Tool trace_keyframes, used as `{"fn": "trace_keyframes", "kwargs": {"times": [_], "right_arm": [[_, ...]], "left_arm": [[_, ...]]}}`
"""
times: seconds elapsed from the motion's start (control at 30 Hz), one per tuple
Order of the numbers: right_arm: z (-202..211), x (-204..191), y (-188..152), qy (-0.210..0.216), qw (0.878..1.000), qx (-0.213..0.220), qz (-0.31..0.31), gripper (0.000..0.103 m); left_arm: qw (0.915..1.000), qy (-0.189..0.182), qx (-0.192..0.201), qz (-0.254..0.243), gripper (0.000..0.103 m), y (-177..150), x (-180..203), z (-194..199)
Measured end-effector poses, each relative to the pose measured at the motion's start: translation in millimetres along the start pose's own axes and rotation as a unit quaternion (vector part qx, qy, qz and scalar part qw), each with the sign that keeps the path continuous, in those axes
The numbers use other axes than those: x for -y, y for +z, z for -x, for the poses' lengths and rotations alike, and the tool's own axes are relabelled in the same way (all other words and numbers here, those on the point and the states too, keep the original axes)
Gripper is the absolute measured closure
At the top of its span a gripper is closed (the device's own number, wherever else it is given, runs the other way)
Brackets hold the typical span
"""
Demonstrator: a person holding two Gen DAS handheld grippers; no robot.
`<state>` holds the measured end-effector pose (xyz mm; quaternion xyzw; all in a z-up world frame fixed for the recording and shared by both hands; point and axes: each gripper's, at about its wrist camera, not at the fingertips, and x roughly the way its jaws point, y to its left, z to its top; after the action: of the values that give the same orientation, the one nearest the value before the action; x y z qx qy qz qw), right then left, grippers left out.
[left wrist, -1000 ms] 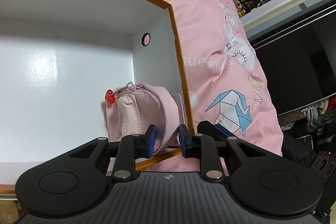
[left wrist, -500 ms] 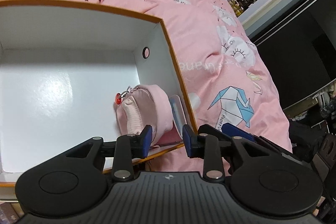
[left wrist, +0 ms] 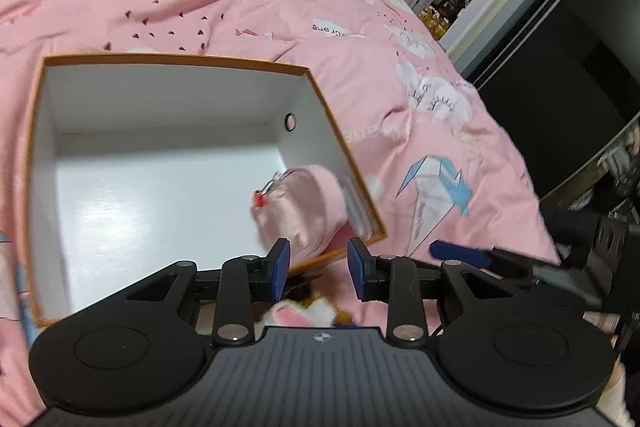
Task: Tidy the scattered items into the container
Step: 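Open the left gripper to drop the pouch while the right gripper releases the cards, then grasp the white crocheted bunny with the left gripper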
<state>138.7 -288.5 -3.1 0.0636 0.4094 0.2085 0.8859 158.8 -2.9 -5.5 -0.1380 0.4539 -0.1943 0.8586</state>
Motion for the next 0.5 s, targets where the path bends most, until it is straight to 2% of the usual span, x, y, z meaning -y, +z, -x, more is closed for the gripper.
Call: {"fn": "trace_keyframes", "kwargs": {"times": [0.07, 0.17, 0.23, 0.3, 0.5], "right_arm": [[0, -4, -5, -0.005, 1.0, -0.012, 0.015, 0.025], [-3, -9, -15, -0.003, 0.999, -0.035, 0.028, 0.034], [-3, -10, -21, -0.002, 0.998, -0.044, 0.033, 0.035], [-4, -12, -26, -0.01, 0.998, -0.049, 0.039, 0.035], [-10, -11, -35, -0.012, 0.996, -0.077, 0.042, 0.035]], "left_arm": [[0.9999, 0.003, -0.005, -0.015, 0.068, -8, 1, 6], [0.9996, -0.005, -0.021, -0.016, 0.065, -21, 3, 9], [0.9993, -0.012, -0.027, -0.021, 0.05, -32, 7, 10], [0.9984, -0.012, -0.036, -0.041, 0.05, -42, 14, 8], [0.99, 0.038, -0.065, -0.119, 0.049, -64, 31, -5]]}}
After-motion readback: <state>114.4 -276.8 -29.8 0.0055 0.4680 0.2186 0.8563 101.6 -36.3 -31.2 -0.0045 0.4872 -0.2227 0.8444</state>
